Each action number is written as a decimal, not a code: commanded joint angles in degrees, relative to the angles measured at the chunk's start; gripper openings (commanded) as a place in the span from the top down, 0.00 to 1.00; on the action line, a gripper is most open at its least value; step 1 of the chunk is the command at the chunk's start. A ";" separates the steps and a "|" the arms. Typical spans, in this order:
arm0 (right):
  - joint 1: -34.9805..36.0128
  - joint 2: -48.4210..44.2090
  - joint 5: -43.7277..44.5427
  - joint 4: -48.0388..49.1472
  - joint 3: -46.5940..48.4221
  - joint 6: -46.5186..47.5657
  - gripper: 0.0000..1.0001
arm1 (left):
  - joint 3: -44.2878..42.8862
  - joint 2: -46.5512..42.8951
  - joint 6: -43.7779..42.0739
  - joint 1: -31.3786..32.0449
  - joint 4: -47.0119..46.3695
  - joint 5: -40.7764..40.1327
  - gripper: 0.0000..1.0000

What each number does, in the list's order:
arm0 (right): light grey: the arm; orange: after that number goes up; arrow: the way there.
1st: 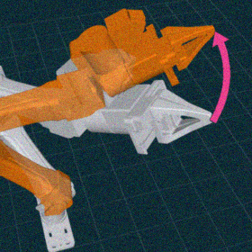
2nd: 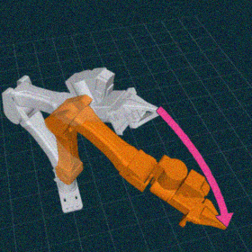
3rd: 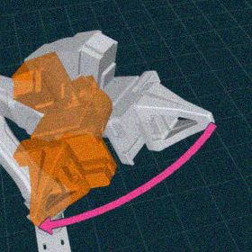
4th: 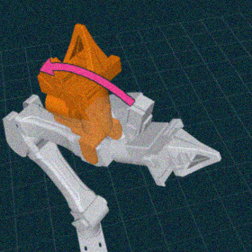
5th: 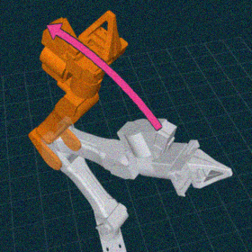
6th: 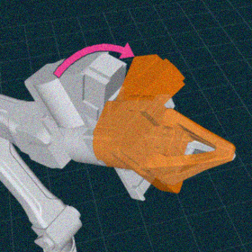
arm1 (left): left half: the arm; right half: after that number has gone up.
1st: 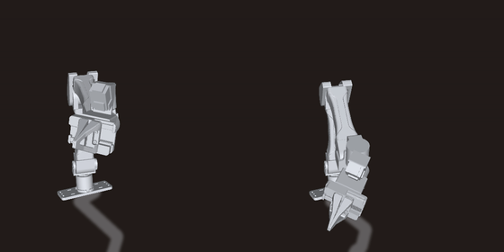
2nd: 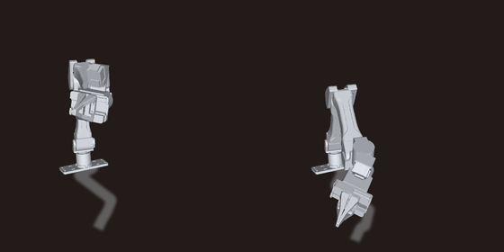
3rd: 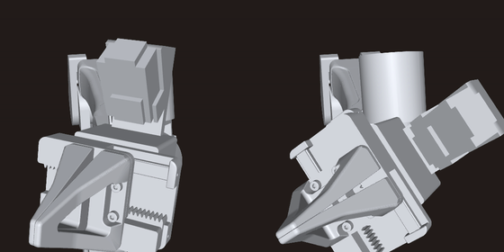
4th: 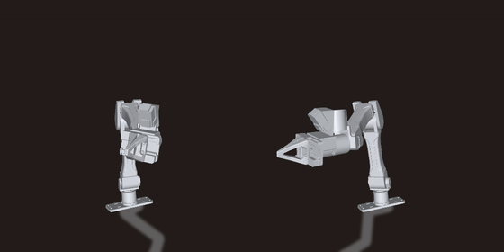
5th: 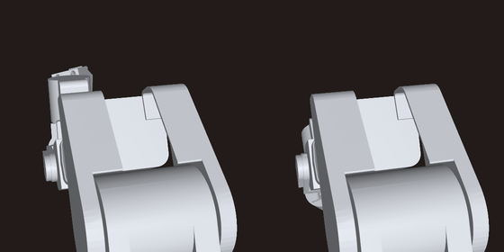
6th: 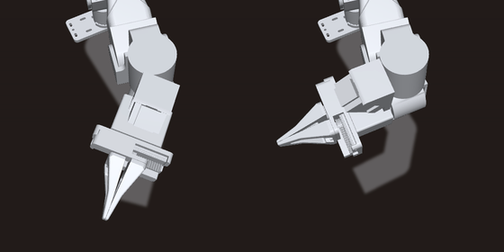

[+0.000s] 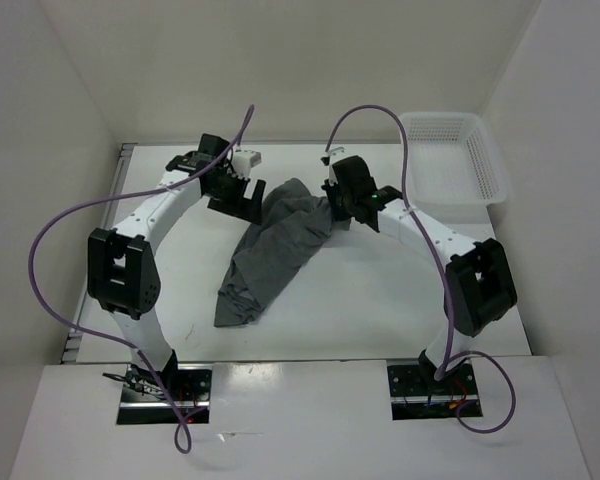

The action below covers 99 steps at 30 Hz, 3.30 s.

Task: Fold and stack the shorts
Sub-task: Move the shorts to the center of the board, then flatten the shorts out

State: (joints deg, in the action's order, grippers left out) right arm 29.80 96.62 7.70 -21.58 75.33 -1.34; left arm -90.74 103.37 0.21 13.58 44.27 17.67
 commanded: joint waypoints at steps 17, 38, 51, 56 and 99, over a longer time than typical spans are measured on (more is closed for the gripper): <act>-4.84 -6.79 -3.48 5.24 -7.39 1.26 1.00 | 9.26 6.67 -0.21 -0.39 -4.28 0.41 0.16; -4.84 -6.79 -4.54 4.71 -5.81 1.78 1.00 | 12.34 10.01 -0.21 0.74 -2.26 0.87 0.57; -4.84 -6.27 -2.87 5.76 -0.28 4.42 1.00 | 1.35 -0.18 -0.21 8.02 -7.51 -38.87 1.00; -4.84 -4.34 -0.50 6.81 3.06 4.42 1.00 | 10.06 -7.39 -0.21 16.20 -35.82 -68.10 1.00; -9.14 -39.40 -7.25 -15.76 35.32 9.98 1.00 | -22.90 -41.84 -0.21 9.18 -6.65 -48.53 1.00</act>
State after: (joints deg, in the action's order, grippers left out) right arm 24.32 59.18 0.25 -35.77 106.28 11.40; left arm -111.72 64.64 1.76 25.82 36.23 -21.96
